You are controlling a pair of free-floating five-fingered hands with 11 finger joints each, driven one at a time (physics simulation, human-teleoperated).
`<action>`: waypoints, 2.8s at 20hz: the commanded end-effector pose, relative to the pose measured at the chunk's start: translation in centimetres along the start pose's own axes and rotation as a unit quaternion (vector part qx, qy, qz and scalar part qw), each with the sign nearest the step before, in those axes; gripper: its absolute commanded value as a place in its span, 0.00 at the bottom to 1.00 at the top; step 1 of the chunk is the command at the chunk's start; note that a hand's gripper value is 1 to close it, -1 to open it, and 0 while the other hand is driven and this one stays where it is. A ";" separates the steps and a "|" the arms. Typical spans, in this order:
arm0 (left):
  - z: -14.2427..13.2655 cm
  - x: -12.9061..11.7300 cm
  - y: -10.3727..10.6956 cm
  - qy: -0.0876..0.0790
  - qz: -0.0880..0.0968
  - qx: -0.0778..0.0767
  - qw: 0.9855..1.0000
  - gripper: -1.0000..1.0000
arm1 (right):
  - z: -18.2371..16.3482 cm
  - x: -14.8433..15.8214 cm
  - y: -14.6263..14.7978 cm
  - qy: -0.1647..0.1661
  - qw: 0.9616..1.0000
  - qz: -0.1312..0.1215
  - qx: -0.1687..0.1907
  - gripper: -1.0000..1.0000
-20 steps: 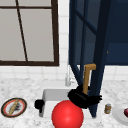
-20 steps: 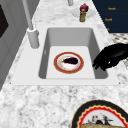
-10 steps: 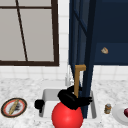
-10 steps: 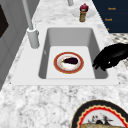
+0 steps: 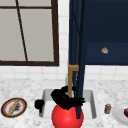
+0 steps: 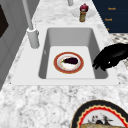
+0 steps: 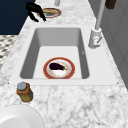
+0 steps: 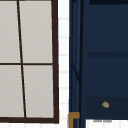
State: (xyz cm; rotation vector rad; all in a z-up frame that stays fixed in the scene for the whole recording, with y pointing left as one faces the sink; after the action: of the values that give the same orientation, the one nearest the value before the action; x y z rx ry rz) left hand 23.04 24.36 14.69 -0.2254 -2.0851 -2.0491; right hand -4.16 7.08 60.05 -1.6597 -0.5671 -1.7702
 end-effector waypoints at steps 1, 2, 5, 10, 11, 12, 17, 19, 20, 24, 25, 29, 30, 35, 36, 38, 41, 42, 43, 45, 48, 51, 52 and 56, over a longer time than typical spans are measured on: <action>0.0 0.0 0.0 0.000 0.000 0.000 1.000 0.50 | 0.0 0.0 0.0 0.000 1.000 0.000 0.000 0.00; 0.0 0.0 0.0 0.000 0.000 0.000 1.000 0.50 | 0.2 0.0 0.1 -0.001 1.000 -0.007 0.005 0.00; 0.0 0.0 0.0 0.000 0.000 0.000 1.000 0.50 | 0.4 0.1 -1.9 -0.018 0.998 -0.046 0.030 0.00; 0.0 0.0 0.0 0.000 0.000 0.000 1.000 0.50 | 0.5 -1.7 -4.6 -0.078 0.994 -0.058 0.047 0.00; 0.0 0.0 0.0 0.000 0.000 0.000 1.000 0.50 | 0.7 -2.2 -5.3 -0.086 0.993 -0.064 0.050 0.00; 0.0 0.0 0.0 0.000 0.000 0.000 1.000 0.50 | 1.1 -2.7 -5.9 -0.102 0.991 -0.064 0.051 0.00; 0.0 0.0 0.0 0.000 0.000 0.000 1.000 0.50 | 3.1 -4.2 -8.0 -0.168 0.984 -0.055 0.037 0.00; 0.0 0.0 0.0 0.000 0.000 0.000 1.000 0.50 | 4.0 -4.8 -8.4 -0.191 0.980 -0.049 0.033 0.00; 0.0 0.0 0.0 0.000 0.000 0.000 1.000 0.50 | 4.3 -5.0 -8.4 -0.204 0.978 -0.042 0.031 0.00; 0.0 0.0 0.0 0.000 0.000 0.000 1.000 0.50 | 5.6 -5.6 -8.7 -0.242 0.969 -0.033 0.024 0.00; 0.0 0.0 0.0 0.000 0.000 0.000 1.000 0.50 | 5.9 -5.7 -8.7 -0.251 0.967 -0.032 0.023 0.00; 0.0 0.0 0.0 0.000 0.000 0.000 1.000 0.50 | 6.8 -5.8 -8.6 -0.291 0.956 -0.030 0.022 0.00; 0.0 0.0 0.0 0.000 0.000 0.000 1.000 0.50 | 7.1 -5.8 -8.6 -0.302 0.953 -0.030 0.021 0.00; 0.0 0.0 0.0 0.000 0.000 0.000 1.000 0.50 | 8.4 -6.0 -8.5 -0.358 0.933 -0.031 0.021 0.00; 0.0 0.0 0.0 0.000 0.000 0.000 1.000 0.50 | 8.6 -6.0 -8.5 -0.370 0.928 -0.031 0.021 0.00; 0.0 0.0 0.0 0.000 0.000 0.000 1.000 0.50 | 9.2 -6.1 -8.4 -0.393 0.919 -0.031 0.021 0.00; 0.0 0.0 0.0 0.000 0.000 0.000 1.000 0.50 | 9.5 -6.1 -7.7 -0.423 0.905 -0.028 0.023 0.00; 0.0 0.0 0.0 0.000 0.000 0.000 1.000 0.50 | 9.6 -6.1 -7.6 -0.433 0.900 -0.027 0.025 0.00; 0.0 0.0 0.0 0.000 0.000 0.000 1.000 0.50 | 9.8 -6.1 -7.5 -0.443 0.896 -0.026 0.026 0.00; 0.0 0.0 0.0 0.000 0.000 0.000 1.000 0.50 | 10.1 -6.4 -7.2 -0.457 0.889 -0.021 0.035 0.00; 0.0 0.0 0.0 0.000 0.000 0.000 1.000 0.50 | 10.0 -6.1 -7.4 -0.446 0.893 -0.058 0.020 0.00; 0.0 0.0 0.0 0.000 0.000 0.000 1.000 0.50 | 10.3 -6.9 -7.1 -0.462 0.884 -0.065 0.022 0.00; 0.0 0.0 0.0 0.000 0.000 0.000 1.000 0.50 | 10.3 -6.9 -6.4 -0.465 0.883 -0.049 0.032 0.00; 0.0 0.0 0.0 0.000 0.000 0.000 1.000 0.50 | 9.8 -6.5 -6.2 -0.500 0.865 -0.018 0.040 0.00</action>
State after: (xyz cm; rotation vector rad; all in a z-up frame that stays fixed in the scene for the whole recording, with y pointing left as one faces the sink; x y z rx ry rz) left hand 23.04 24.36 14.69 -0.2254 -2.0851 -2.0491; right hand -1.63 19.72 55.59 -2.4440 -1.1444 -0.8845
